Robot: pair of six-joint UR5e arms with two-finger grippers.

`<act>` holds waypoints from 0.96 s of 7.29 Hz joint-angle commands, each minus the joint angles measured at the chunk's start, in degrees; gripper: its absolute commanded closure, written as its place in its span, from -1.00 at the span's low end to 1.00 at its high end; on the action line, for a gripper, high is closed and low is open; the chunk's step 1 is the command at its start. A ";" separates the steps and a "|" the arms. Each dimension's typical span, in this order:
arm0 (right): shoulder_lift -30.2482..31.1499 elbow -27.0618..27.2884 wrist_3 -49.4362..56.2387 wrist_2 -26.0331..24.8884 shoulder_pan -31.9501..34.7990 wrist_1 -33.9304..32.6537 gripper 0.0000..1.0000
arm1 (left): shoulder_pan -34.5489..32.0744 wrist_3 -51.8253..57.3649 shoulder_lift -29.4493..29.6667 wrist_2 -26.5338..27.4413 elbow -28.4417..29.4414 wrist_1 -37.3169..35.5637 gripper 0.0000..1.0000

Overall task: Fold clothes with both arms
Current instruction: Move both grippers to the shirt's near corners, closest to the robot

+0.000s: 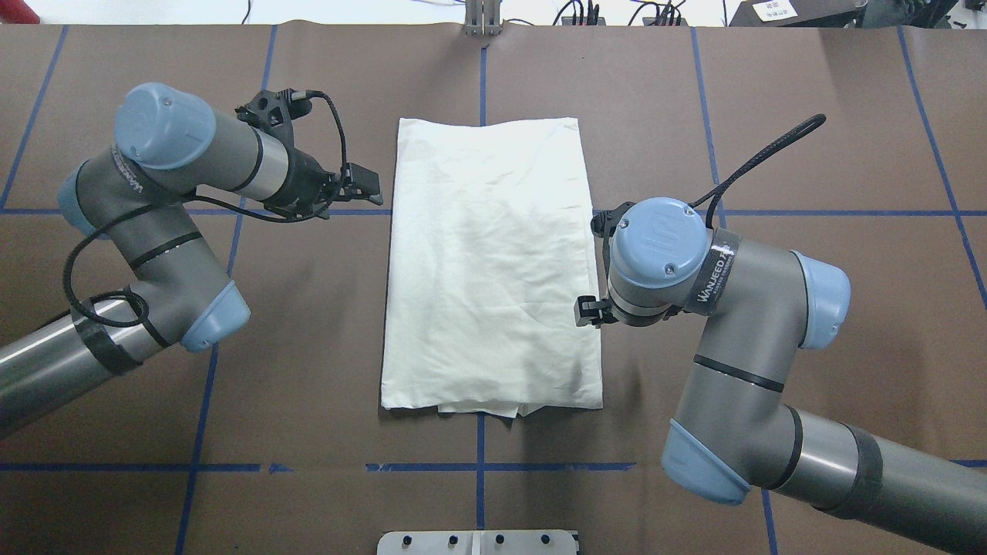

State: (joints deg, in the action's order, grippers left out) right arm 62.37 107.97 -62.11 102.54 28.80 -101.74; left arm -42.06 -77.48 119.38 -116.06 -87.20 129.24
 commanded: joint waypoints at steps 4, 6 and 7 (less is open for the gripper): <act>0.12 3.47 -1.17 7.06 2.76 5.06 -1.00 | 20.05 -21.82 -5.48 13.01 -18.05 -22.88 -1.00; 0.29 3.47 -1.17 6.89 2.76 5.06 -1.00 | 24.47 -27.53 -4.42 14.98 -16.70 -25.00 -0.98; 0.29 3.47 -1.17 6.80 2.76 5.06 -1.00 | 24.48 -27.72 -4.50 15.07 -16.69 -25.00 -0.93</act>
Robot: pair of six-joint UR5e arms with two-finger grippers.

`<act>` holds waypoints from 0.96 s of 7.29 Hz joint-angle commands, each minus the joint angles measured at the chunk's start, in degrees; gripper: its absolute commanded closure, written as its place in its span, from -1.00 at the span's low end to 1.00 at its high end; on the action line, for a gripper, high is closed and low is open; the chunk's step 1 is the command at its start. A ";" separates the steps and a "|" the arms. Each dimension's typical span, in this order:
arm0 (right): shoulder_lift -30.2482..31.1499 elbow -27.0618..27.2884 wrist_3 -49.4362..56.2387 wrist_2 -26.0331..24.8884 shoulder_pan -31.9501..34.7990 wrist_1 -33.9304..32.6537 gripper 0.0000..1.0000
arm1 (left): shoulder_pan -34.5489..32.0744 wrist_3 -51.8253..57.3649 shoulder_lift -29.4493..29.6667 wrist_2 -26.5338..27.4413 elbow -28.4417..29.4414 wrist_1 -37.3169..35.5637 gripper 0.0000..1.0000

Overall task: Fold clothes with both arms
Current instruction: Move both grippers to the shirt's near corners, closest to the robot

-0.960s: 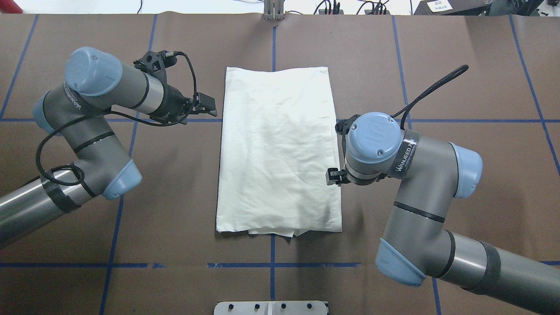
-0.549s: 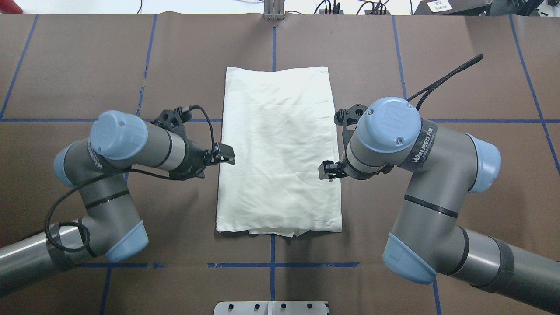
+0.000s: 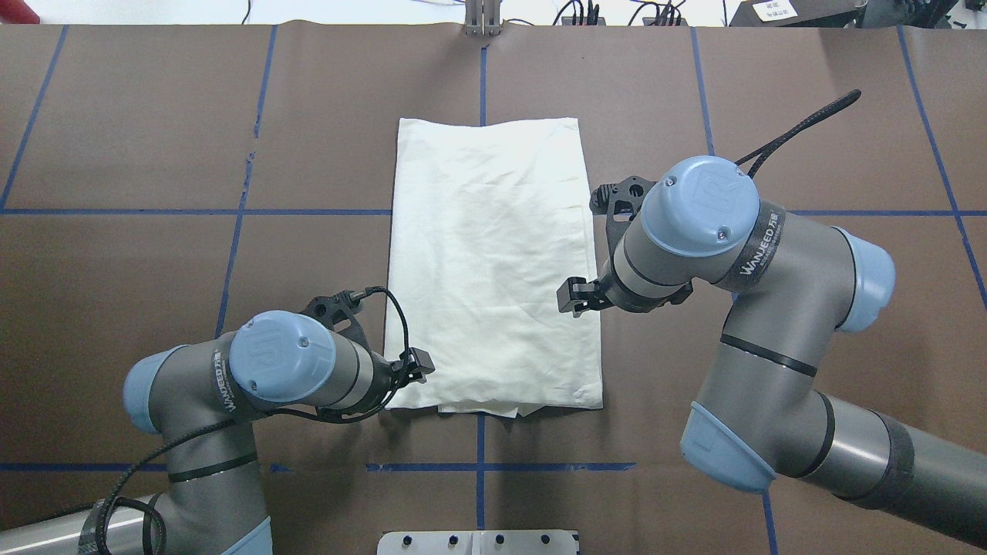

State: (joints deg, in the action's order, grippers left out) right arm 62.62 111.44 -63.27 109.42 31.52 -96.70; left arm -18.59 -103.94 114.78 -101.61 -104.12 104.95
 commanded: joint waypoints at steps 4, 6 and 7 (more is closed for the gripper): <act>0.13 0.00 -0.01 -0.09 0.29 0.02 -1.00 | 1.10 -1.27 0.18 1.68 0.32 -3.43 -0.44; 0.22 -0.09 0.08 -0.09 0.38 0.02 -1.00 | 1.28 -1.27 0.71 1.68 0.24 -3.43 -0.38; 0.22 -0.09 0.08 -0.09 0.38 0.02 -1.00 | 1.28 -1.27 0.88 1.68 0.24 -3.52 -0.25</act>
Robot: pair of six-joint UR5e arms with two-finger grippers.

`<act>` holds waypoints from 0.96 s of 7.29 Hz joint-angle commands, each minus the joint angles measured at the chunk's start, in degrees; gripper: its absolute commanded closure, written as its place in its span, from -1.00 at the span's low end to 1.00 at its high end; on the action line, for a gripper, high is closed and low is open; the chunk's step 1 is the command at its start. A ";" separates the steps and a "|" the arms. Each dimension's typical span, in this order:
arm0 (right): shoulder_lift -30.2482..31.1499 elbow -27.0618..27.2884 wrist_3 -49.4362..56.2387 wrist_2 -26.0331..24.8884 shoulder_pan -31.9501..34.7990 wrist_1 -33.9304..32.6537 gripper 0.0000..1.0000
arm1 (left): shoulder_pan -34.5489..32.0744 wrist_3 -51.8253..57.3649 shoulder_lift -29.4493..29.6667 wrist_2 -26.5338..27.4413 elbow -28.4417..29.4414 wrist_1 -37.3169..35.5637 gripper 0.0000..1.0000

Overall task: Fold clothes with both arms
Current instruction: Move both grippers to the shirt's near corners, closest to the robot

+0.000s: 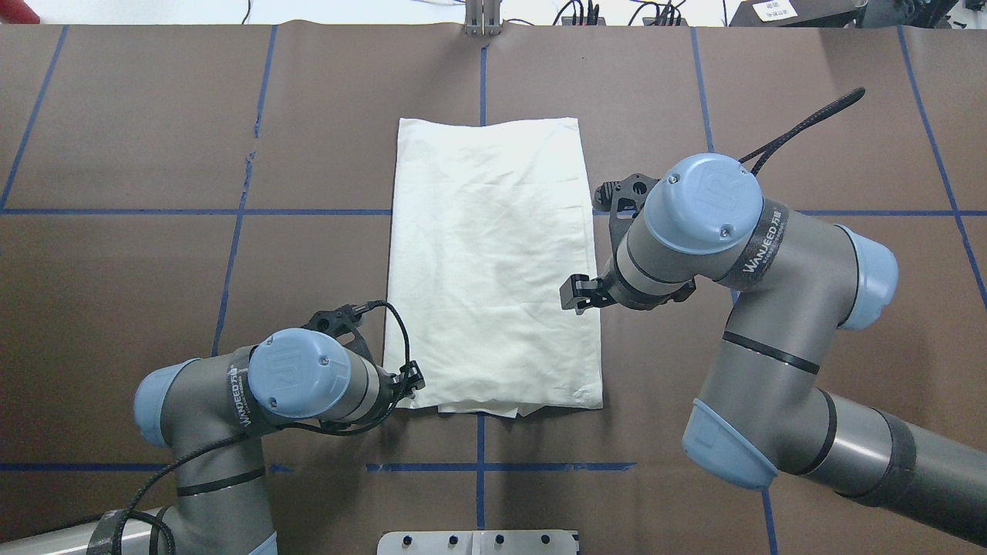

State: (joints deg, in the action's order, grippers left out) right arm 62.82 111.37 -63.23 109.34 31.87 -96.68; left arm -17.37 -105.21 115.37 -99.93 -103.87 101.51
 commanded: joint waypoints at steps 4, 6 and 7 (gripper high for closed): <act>0.11 0.07 -0.05 0.00 0.13 0.00 -1.00 | 0.23 0.35 0.12 0.18 0.16 0.00 0.41; 0.11 0.25 -0.05 0.00 0.13 0.00 -1.00 | 0.23 0.70 0.29 0.18 -0.28 0.00 1.00; 0.11 0.25 -0.05 0.00 0.13 0.00 -1.00 | 0.23 0.53 0.30 0.09 -0.63 0.00 1.00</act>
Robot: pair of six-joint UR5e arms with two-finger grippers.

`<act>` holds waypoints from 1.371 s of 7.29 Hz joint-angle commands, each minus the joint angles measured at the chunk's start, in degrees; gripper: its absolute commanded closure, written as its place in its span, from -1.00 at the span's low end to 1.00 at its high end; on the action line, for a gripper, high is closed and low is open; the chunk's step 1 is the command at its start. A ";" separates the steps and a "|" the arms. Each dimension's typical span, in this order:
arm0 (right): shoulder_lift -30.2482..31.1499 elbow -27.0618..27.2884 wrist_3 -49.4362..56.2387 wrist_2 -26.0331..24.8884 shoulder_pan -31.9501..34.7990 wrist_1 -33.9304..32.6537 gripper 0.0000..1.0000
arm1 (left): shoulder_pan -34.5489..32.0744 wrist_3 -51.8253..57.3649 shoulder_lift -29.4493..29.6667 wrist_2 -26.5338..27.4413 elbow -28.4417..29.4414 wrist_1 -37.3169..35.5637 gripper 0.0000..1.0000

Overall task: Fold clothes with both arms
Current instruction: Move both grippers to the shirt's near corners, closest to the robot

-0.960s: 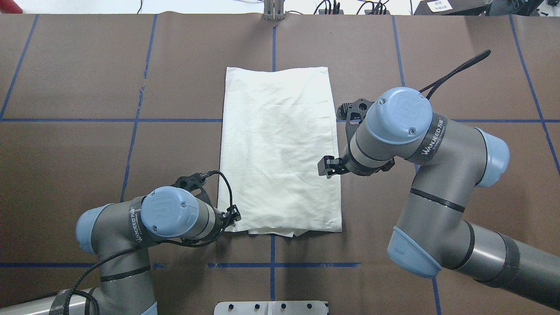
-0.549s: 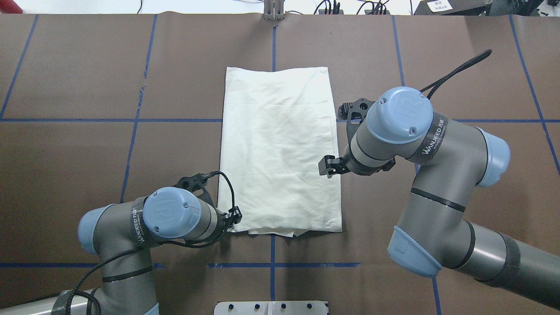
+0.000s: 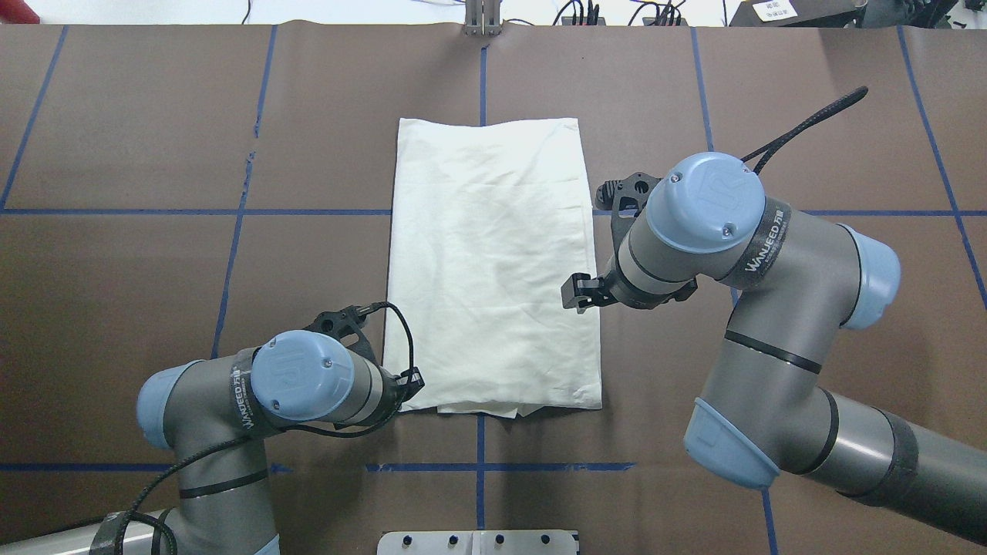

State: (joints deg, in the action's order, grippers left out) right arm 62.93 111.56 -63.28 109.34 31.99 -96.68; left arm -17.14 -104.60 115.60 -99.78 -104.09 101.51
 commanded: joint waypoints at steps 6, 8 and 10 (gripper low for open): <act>2.45 -0.46 -22.52 -7.77 -11.91 9.20 -1.00 | 0.44 0.36 -0.90 0.11 -3.22 0.00 1.00; 2.20 -0.99 -35.80 -9.14 -14.15 9.58 -1.00 | 0.53 0.37 -0.90 0.11 -3.22 0.00 1.00; 1.67 -4.14 -44.62 -10.10 -14.85 9.67 -1.00 | 0.62 0.45 -0.90 0.11 -3.13 0.00 1.00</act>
State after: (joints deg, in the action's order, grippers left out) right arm 64.86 109.23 -102.12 99.96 17.66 -87.14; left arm -16.56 -104.22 114.66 -99.67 -107.27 101.51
